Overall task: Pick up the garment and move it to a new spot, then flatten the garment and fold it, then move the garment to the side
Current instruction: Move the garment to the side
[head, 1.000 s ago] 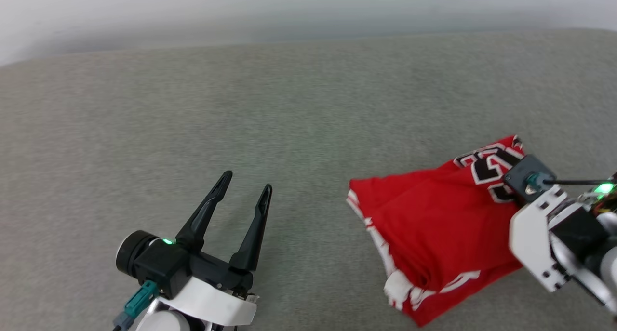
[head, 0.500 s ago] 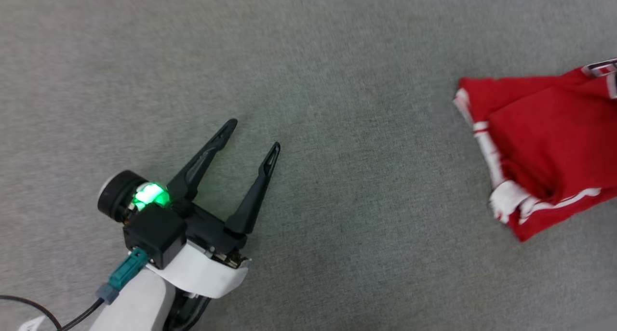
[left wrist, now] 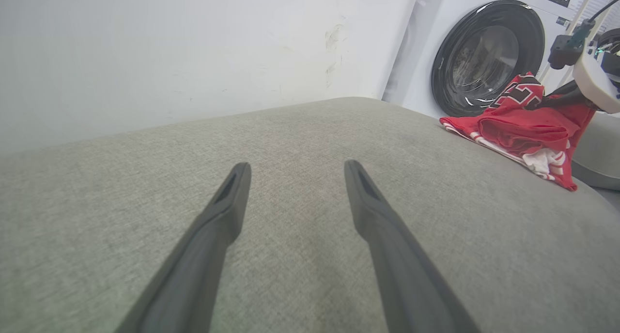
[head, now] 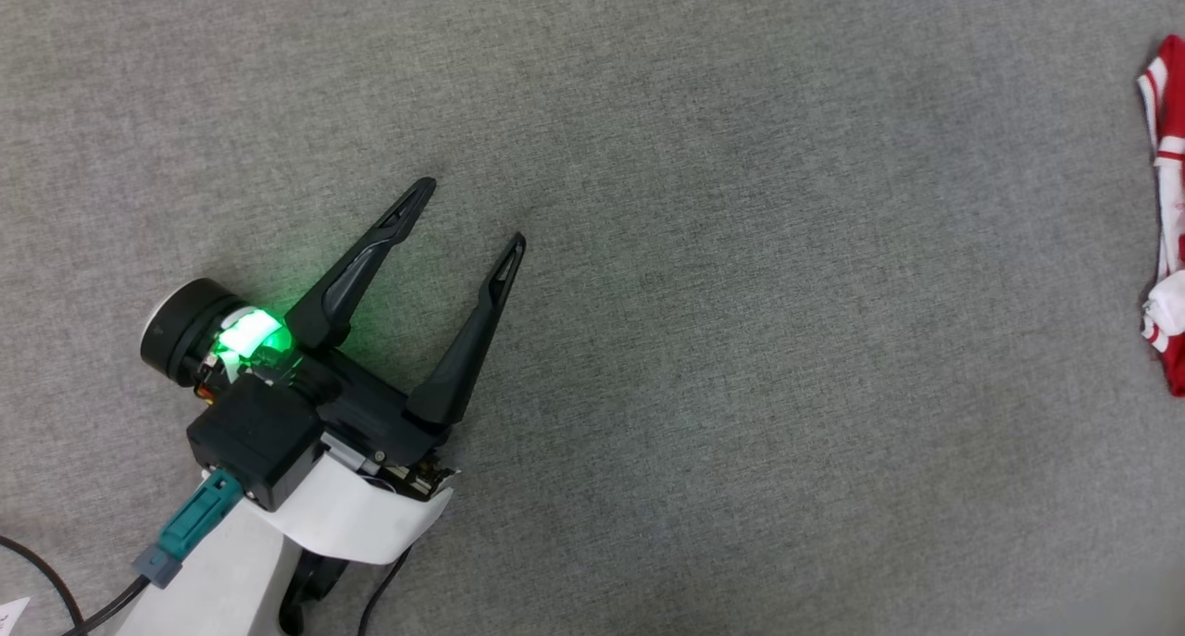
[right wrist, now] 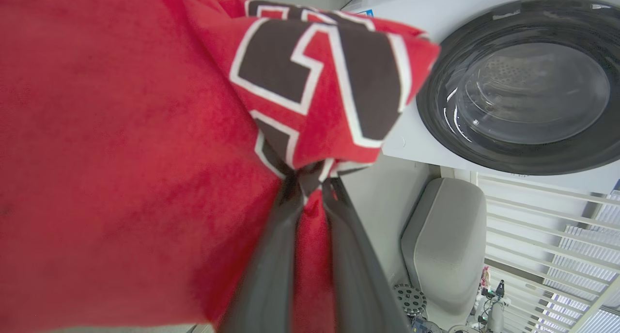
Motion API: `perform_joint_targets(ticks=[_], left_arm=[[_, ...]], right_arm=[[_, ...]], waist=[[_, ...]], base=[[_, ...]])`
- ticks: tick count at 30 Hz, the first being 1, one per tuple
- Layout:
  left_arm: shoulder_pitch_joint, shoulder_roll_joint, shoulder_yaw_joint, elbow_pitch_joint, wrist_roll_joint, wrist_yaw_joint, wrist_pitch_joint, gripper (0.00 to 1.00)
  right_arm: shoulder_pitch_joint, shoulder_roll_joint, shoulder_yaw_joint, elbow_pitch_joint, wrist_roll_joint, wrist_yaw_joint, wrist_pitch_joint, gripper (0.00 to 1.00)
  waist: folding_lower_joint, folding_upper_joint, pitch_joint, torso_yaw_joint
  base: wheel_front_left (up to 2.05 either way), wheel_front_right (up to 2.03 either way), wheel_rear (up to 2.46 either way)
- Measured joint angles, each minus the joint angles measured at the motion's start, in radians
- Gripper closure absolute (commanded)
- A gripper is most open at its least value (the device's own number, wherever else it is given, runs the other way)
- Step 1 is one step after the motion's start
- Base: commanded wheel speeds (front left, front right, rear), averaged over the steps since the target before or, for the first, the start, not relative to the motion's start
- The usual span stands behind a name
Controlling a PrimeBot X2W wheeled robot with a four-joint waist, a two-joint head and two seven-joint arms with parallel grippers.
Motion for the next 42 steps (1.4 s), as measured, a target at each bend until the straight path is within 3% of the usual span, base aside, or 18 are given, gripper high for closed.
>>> perform_joint_targets(ticks=[2,3,4,13,19,25,32,34,42], left_arm=[[-0.001,0.000,0.000,-0.002,0.001,-0.001,-0.001,0.00],[-0.001,-0.001,-0.001,-0.001,0.001,-0.001,-0.001,0.00],[-0.001,-0.002,-0.001,0.000,0.001,-0.001,-0.001,0.00],[0.020,-0.055,0.022,0.029,0.001,0.002,0.000,0.00],[0.062,-0.111,0.077,0.036,0.007,0.009,0.000,0.00],[0.142,-0.157,0.143,0.052,0.018,0.018,0.000,0.00],[0.236,-0.194,0.210,0.086,0.014,0.042,0.000,0.00],[0.264,-0.225,0.223,0.097,-0.031,0.041,0.000,0.00],[0.337,-0.244,0.243,0.151,0.011,0.031,0.000,0.00]], right_arm=[[-0.001,0.015,-0.023,0.027,-0.007,0.000,-0.020,1.00],[-0.002,0.023,-0.032,0.042,-0.009,0.000,-0.027,0.59],[-0.002,0.027,-0.037,0.050,-0.018,0.000,-0.034,0.00],[-0.022,0.056,-0.058,0.020,-0.059,0.000,-0.084,0.00],[-0.045,0.096,-0.093,-0.109,-0.043,0.000,-0.129,0.00],[-0.010,0.262,-0.165,-0.265,0.027,-0.001,-0.168,0.00],[0.155,0.502,-0.216,-0.478,0.045,-0.001,-0.190,0.00],[0.224,0.563,-0.223,-0.520,0.047,-0.001,-0.206,0.00],[0.423,0.726,-0.254,-0.602,0.020,-0.001,-0.374,0.00]], waist=[[0.0000,0.0000,0.002,0.006],[0.0001,0.0000,0.002,0.009],[0.0000,0.0000,0.000,0.011],[0.0000,0.0000,-0.085,0.030],[-0.0001,0.0000,-0.200,0.060],[-0.0002,0.0000,-0.325,0.112],[-0.0002,0.0000,-0.457,0.189],[-0.0003,0.0000,-0.488,0.213],[-0.0004,0.0000,-0.572,0.300]], base=[[0.00,0.00,0.00],[0.00,0.00,0.00],[0.00,0.00,0.00],[0.00,0.00,0.00],[0.00,0.00,0.00],[0.00,0.00,0.00],[0.00,0.00,0.00],[0.00,0.00,0.00],[0.00,0.00,0.00]])
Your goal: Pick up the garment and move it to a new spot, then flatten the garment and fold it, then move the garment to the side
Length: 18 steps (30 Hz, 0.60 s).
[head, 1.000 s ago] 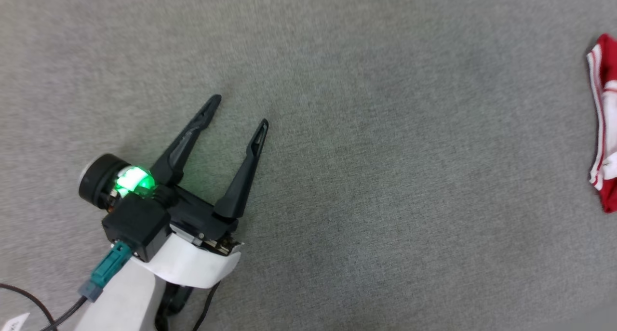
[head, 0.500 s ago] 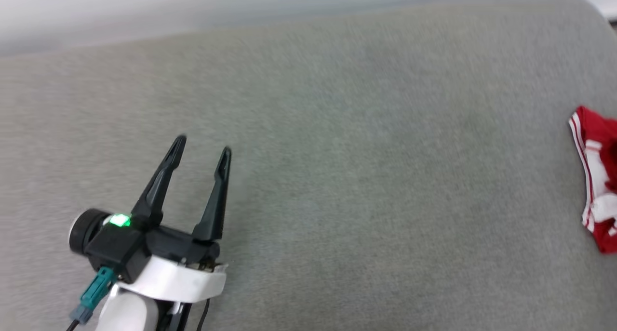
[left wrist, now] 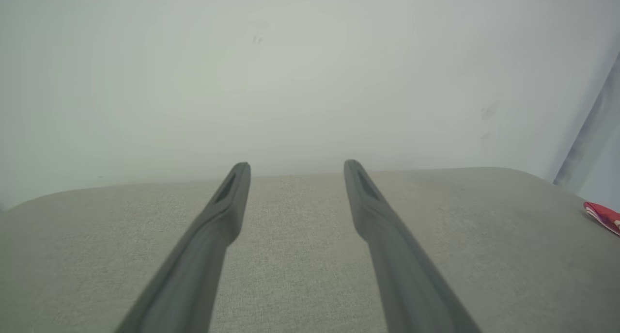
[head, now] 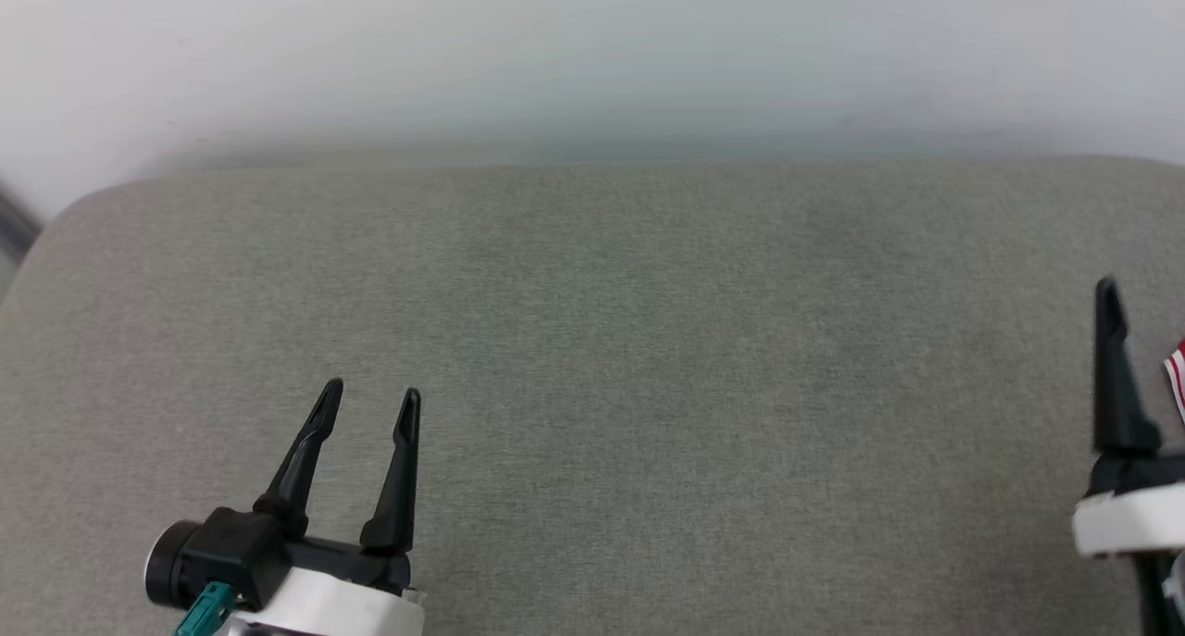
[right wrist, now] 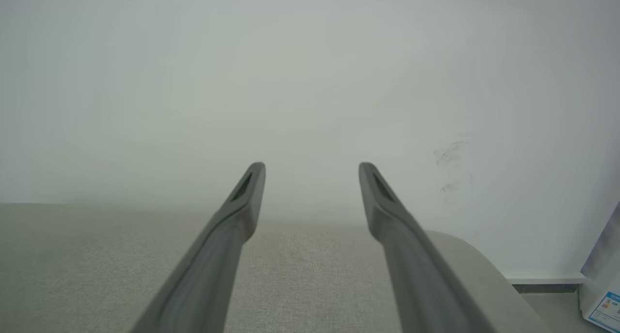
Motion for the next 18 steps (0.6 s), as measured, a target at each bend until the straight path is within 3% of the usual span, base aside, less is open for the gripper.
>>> perform_joint_targets(ticks=[5,18], left_arm=[[0.028,-0.022,0.028,0.038,0.030,0.000,0.000,0.00],[0.039,-0.053,0.060,0.073,0.059,-0.025,0.000,0.00]], right_arm=[[0.081,0.086,0.014,0.011,-0.036,0.000,-0.092,0.00],[0.116,0.133,0.053,0.144,-0.052,0.000,-0.172,0.00]], waist=[[0.0000,0.0000,-0.029,0.030],[0.0001,0.0000,-0.046,0.036]], base=[[0.00,0.00,0.00],[0.00,0.00,0.00]])
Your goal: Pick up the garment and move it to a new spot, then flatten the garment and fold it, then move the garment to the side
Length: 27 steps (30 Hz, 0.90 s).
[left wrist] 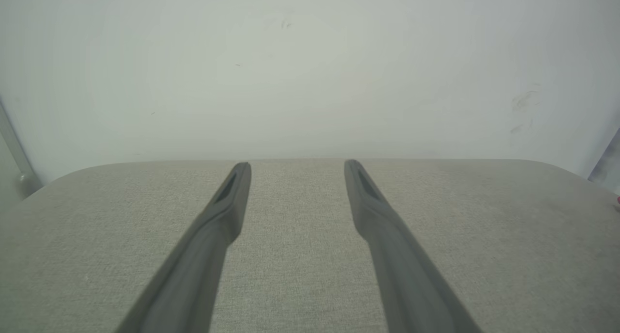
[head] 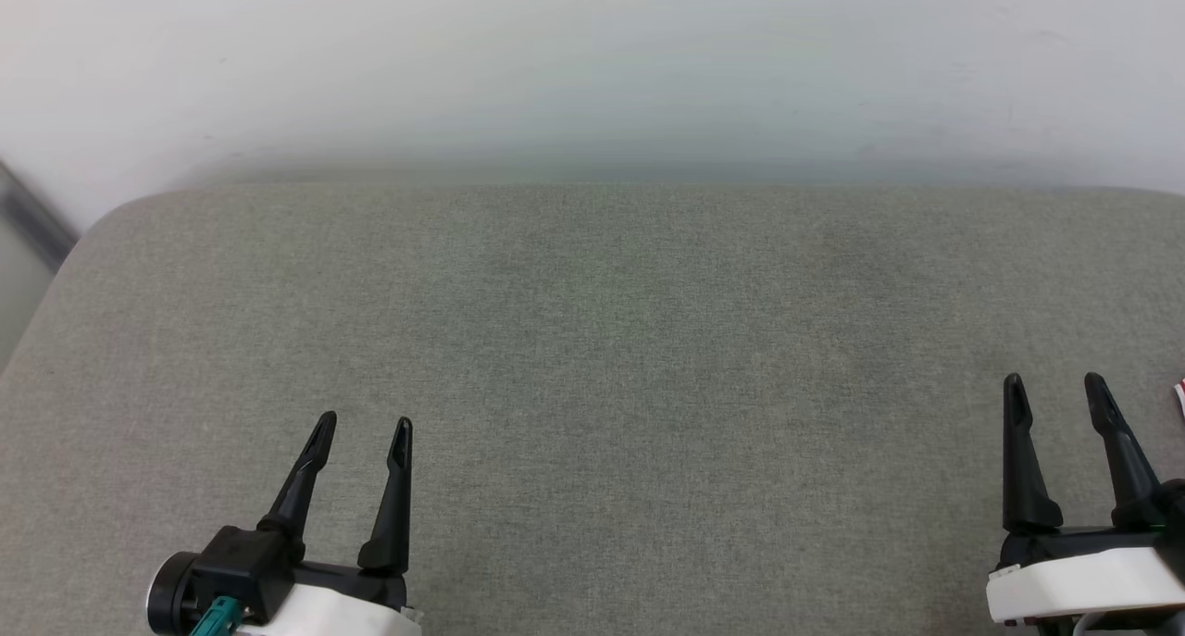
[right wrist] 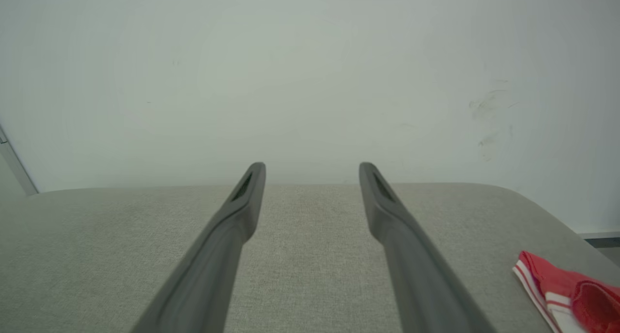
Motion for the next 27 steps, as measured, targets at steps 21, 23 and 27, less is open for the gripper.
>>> perform_joint_targets(ticks=[21,23,27], left_arm=[[0.019,-0.029,0.009,0.023,-0.022,-0.006,0.008,1.00],[0.018,-0.029,0.010,0.026,-0.066,-0.005,0.016,1.00],[0.015,-0.027,0.012,0.038,-0.147,-0.005,0.033,1.00]], right_arm=[[0.006,0.012,0.008,0.069,0.031,0.000,0.003,1.00],[0.006,0.012,0.008,0.076,0.075,0.000,0.012,1.00],[0.004,0.012,0.008,0.087,0.153,0.000,0.029,1.00]], waist=[[0.0002,0.0000,-0.003,-0.003],[0.0002,0.0000,-0.004,-0.004],[0.0002,0.0000,-0.006,-0.006]], base=[[0.00,0.00,0.00],[0.00,0.00,0.00],[0.00,0.00,0.00]])
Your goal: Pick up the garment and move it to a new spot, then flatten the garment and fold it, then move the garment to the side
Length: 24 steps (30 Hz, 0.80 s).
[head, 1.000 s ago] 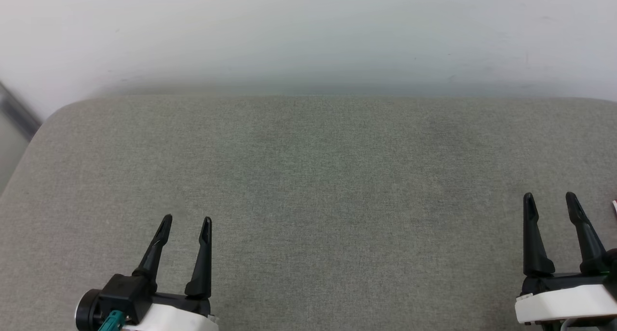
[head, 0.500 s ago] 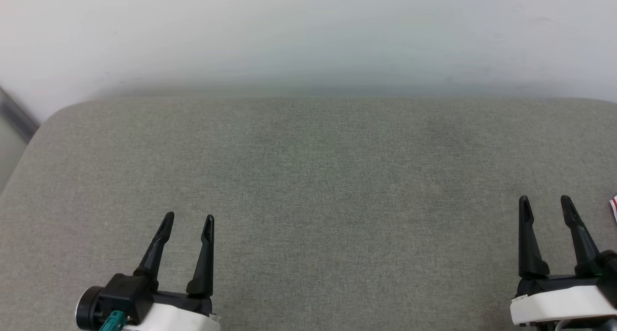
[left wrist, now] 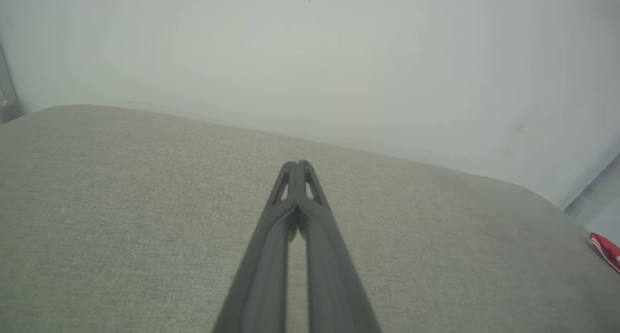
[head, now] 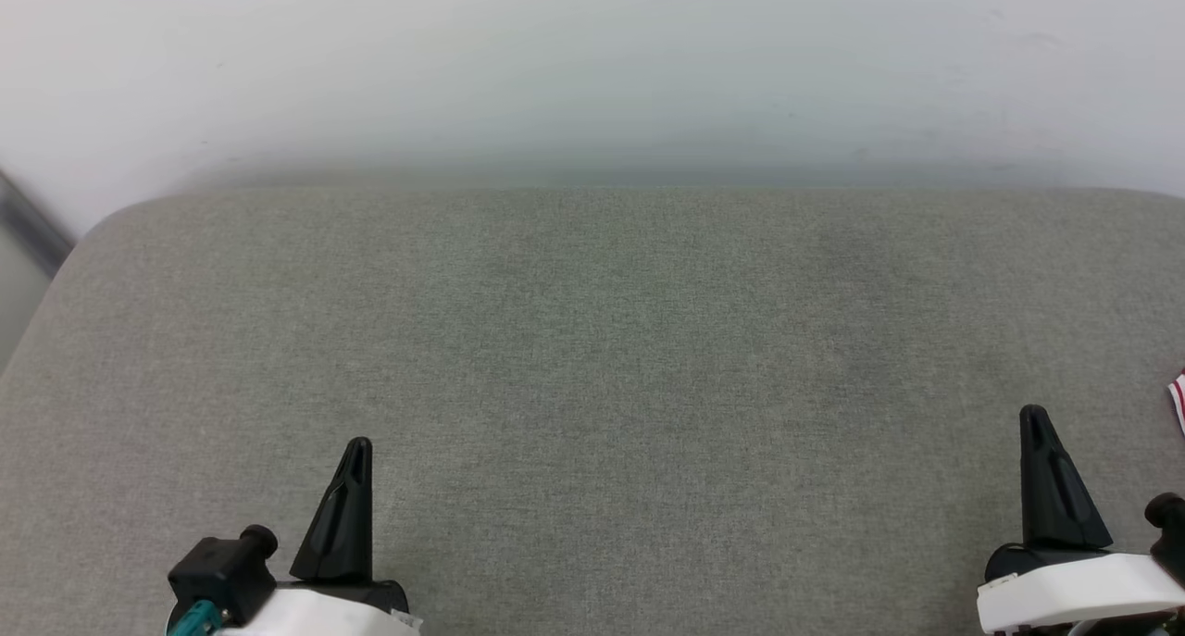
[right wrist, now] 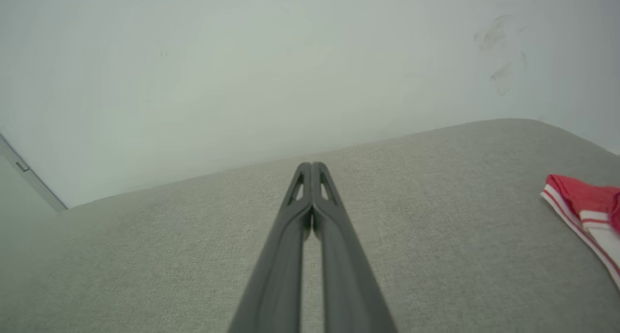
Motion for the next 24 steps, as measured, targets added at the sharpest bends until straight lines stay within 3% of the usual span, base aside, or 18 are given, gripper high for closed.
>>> perform_joint_targets(ticks=[24], left_arm=[[-0.059,0.007,0.024,0.073,-0.438,0.000,0.088,1.00]], right_arm=[[-0.043,0.000,0.001,0.067,0.436,0.000,0.096,1.00]], waist=[[0.0000,0.0000,-0.010,-0.009]], base=[[0.00,0.00,0.00]])
